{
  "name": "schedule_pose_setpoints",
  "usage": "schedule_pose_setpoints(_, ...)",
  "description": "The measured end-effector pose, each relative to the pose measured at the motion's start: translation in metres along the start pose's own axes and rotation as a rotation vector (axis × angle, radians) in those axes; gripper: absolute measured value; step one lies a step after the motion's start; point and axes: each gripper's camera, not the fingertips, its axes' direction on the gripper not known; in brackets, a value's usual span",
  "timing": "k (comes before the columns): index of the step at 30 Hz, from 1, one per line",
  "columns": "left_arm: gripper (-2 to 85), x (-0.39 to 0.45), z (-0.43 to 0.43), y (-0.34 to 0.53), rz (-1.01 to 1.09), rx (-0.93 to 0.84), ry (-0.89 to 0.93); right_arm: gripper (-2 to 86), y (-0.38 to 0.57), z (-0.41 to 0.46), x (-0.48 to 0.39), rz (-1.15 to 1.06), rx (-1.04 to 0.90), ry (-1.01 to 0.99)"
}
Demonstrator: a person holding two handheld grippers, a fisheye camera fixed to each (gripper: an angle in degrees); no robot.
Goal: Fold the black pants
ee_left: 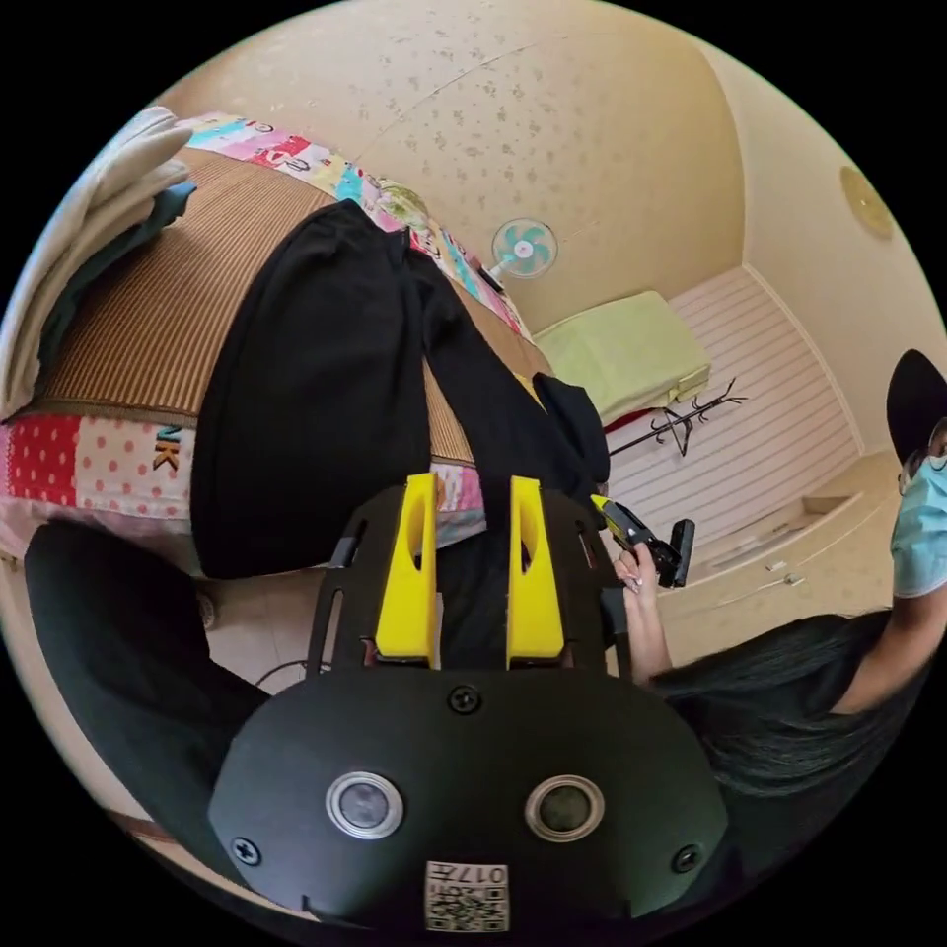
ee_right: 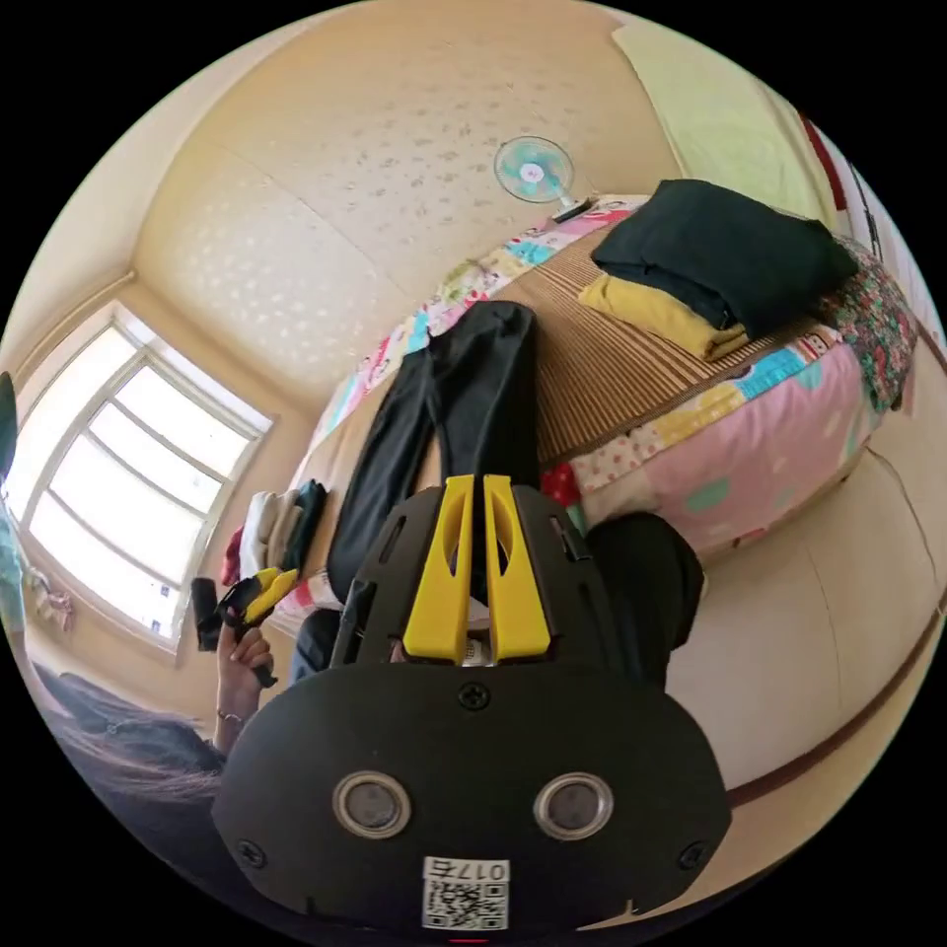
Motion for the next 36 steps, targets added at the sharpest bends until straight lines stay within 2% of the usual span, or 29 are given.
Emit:
schedule_pose_setpoints(3,15.2,0.024,0.029,-0.023,0.047,-0.069,0.201,2.2,-0.002,0.012,-0.041,-0.2,-0.09,-0.122)
schedule_pose_setpoints(8,15.7,0.033,0.076,-0.047,0.047,-0.202,0.242,2.3,0.024,0.063,-0.094,-0.485,-0.311,-0.168)
schedule_pose_setpoints(10,6.2,0.025,0.099,-0.045,0.01,-0.301,0.239,2.3,0.04,0.076,-0.11,-0.65,-0.381,-0.091)
schedule_pose_setpoints(12,1.6,0.021,0.104,-0.037,-0.002,-0.315,0.183,2.2,0.041,0.083,-0.11,-0.786,-0.469,-0.056)
schedule_pose_setpoints(15,0.2,0.022,0.096,-0.023,-0.001,-0.264,0.136,2.3,-0.014,0.078,-0.079,-0.682,-0.44,-0.254)
schedule_pose_setpoints(17,-0.1,0.025,0.093,-0.016,0.008,-0.24,0.122,3.2,-0.065,0.089,-0.052,-0.534,-0.369,-0.261)
schedule_pose_setpoints(23,-0.3,0.038,0.096,0.006,0.027,-0.204,0.096,13.0,-0.231,0.211,-0.004,-0.281,-0.255,0.077)
schedule_pose_setpoints(26,-0.4,0.038,0.093,0.006,0.03,-0.207,0.107,13.9,-0.3,0.286,0.019,-0.171,-0.253,0.101)
schedule_pose_setpoints(29,-0.4,0.035,0.087,0.006,0.029,-0.201,0.119,12.7,-0.344,0.347,0.036,-0.055,-0.263,0.253)
schedule_pose_setpoints(32,-0.5,0.029,0.076,0.006,0.017,-0.177,0.139,4.2,-0.361,0.376,0.011,-0.088,-0.159,0.451)
schedule_pose_setpoints(35,-0.6,0.028,0.046,0.006,0.044,-0.108,0.123,2.2,-0.349,0.419,-0.058,-0.306,-0.107,0.632)
schedule_pose_setpoints(36,-0.6,0.023,0.03,0.006,0.035,-0.079,0.111,1.9,-0.339,0.434,-0.088,-0.375,-0.08,0.632)
